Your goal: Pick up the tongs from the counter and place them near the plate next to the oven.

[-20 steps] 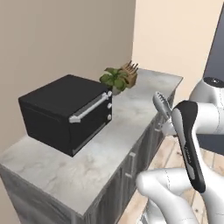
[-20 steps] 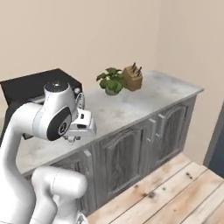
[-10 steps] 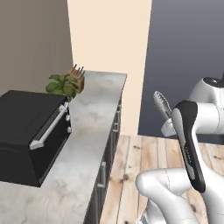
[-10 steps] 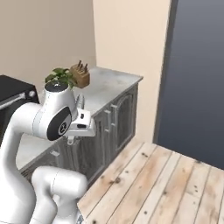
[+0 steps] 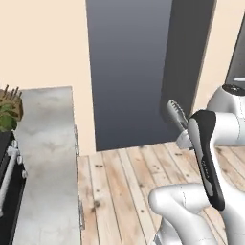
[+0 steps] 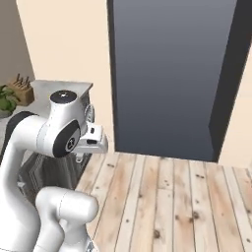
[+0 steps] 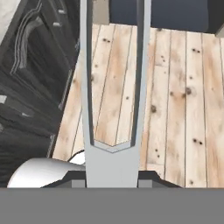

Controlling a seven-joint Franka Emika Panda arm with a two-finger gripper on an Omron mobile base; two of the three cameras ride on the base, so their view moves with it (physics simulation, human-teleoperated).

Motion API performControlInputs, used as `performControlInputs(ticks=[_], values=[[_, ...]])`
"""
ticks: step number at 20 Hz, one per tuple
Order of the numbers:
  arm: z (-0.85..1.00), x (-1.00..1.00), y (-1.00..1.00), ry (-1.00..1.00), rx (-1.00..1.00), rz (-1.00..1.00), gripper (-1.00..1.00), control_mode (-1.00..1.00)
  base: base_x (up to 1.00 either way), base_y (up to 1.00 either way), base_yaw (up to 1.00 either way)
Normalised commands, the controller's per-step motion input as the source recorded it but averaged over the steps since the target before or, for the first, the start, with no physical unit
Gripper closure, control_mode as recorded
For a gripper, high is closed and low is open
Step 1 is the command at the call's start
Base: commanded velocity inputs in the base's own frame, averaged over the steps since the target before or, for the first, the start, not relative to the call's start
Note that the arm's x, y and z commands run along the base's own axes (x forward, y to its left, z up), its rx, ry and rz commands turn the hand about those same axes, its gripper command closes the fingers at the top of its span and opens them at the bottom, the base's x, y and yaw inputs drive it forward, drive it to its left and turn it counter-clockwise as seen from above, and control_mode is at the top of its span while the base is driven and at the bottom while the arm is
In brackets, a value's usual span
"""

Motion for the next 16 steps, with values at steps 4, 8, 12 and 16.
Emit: performControlInputs(ticks=[4,8,12,16], values=[[0.00,0.00,0.00,0.00,0.00,0.00,1.00,1.00,-0.04,-0.06,-0.62],[0.00,0.00,0.00,0.00,0.00,0.00,1.00,1.00,-0.02,-0.04,-0.59],[0.00,0.00,0.00,0.00,0.00,0.00,1.00,1.00,-0.01,-0.01,-0.59],[0.00,0.00,0.00,0.00,0.00,0.00,1.00,1.00,0.00,0.00,-0.56]])
